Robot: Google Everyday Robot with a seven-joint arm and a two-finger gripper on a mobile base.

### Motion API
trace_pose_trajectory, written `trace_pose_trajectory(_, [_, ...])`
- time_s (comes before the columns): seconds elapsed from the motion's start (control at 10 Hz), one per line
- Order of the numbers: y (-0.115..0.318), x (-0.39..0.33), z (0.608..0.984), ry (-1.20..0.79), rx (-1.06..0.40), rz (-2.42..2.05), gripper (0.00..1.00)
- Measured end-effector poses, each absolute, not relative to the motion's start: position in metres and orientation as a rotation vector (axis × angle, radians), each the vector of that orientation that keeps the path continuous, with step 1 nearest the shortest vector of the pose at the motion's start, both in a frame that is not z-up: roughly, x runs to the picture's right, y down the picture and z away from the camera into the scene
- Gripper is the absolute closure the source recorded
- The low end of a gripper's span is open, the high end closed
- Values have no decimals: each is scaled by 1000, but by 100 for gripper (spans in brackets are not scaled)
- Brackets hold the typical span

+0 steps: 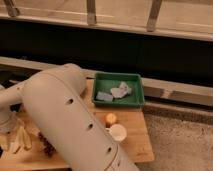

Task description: Place banana in red bowl

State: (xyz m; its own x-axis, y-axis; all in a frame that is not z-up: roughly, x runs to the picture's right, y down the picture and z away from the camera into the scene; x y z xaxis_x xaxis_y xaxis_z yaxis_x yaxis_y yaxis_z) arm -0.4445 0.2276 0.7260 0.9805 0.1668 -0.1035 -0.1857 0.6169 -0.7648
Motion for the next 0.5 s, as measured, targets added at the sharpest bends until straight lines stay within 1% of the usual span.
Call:
trace_pose_trajectory(0.2, [235, -449, 738, 8, -882, 242, 23])
trace_pose_trajectory(0.5, [234, -457, 747, 5, -856, 266, 23])
